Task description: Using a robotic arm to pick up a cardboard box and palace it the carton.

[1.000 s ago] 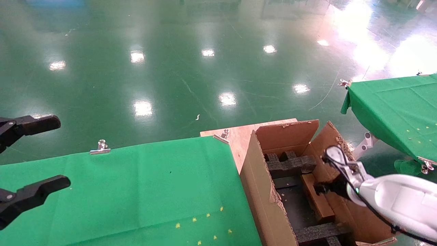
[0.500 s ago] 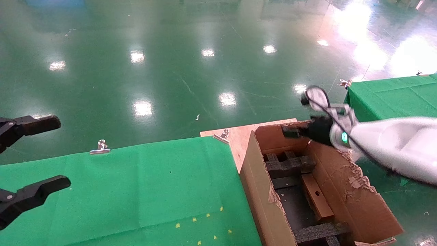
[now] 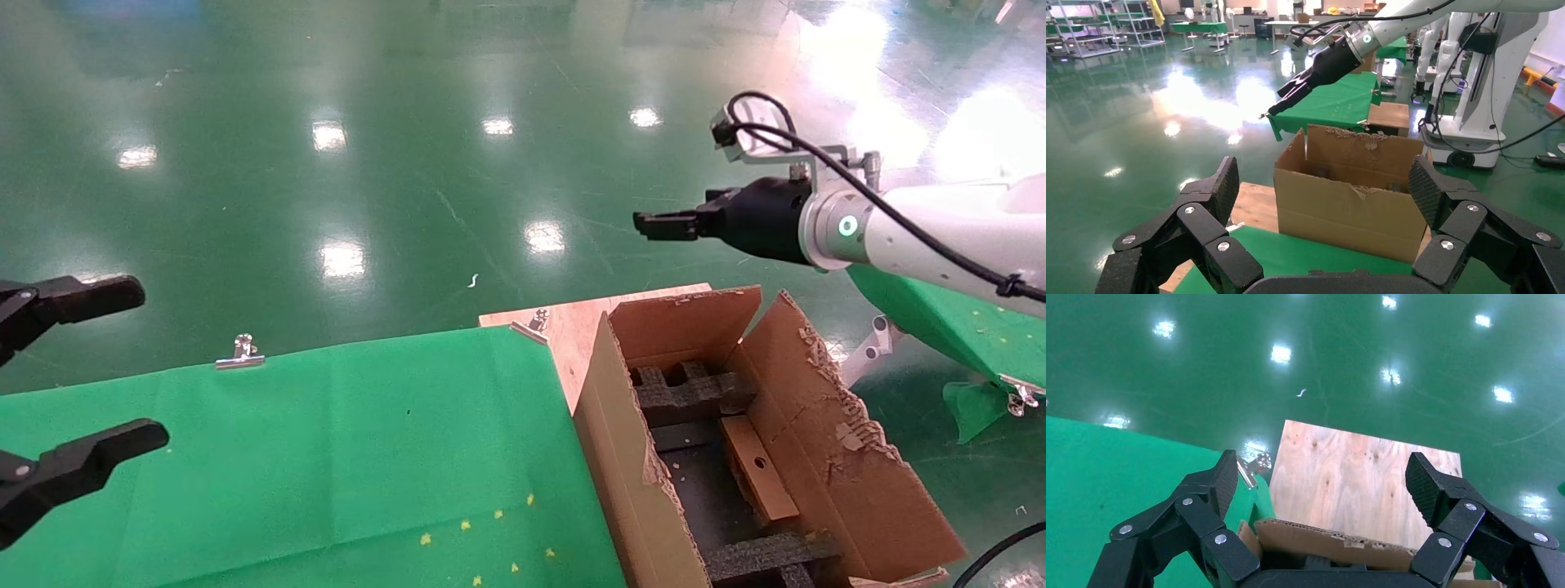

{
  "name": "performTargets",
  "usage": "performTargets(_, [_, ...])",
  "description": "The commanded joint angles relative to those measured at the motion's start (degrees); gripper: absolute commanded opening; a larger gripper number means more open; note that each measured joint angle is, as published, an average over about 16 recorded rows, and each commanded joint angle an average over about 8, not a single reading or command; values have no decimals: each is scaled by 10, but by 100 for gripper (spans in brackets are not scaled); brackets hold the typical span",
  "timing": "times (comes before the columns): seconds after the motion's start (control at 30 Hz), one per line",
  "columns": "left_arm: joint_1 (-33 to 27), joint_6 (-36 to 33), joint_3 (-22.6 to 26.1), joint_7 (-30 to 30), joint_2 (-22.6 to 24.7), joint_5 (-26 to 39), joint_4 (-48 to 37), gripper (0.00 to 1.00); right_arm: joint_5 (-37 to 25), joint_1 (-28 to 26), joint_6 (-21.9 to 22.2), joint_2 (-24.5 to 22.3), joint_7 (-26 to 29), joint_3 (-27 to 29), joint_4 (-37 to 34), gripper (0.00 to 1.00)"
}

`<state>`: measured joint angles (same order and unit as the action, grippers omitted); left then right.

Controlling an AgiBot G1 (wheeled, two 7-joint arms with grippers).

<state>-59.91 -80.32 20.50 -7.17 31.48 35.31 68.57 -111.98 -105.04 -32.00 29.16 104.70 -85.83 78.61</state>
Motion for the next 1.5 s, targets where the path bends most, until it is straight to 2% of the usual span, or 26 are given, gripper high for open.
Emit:
performTargets(0.03, [0, 0, 0, 0, 0, 0, 0, 100, 20, -10, -1, -2, -12, 1, 0, 100])
performTargets(0.3, [0, 0, 0, 0, 0, 0, 0, 100, 6, 3, -5, 0, -7, 4, 0, 100])
performTargets(0.43, [0, 0, 0, 0, 0, 0, 0, 100, 28, 18, -23, 2, -38, 28, -2, 100])
performTargets(1.5, [0, 0, 0, 0, 0, 0, 0, 100, 397, 246, -305, 33, -533, 395, -29, 100])
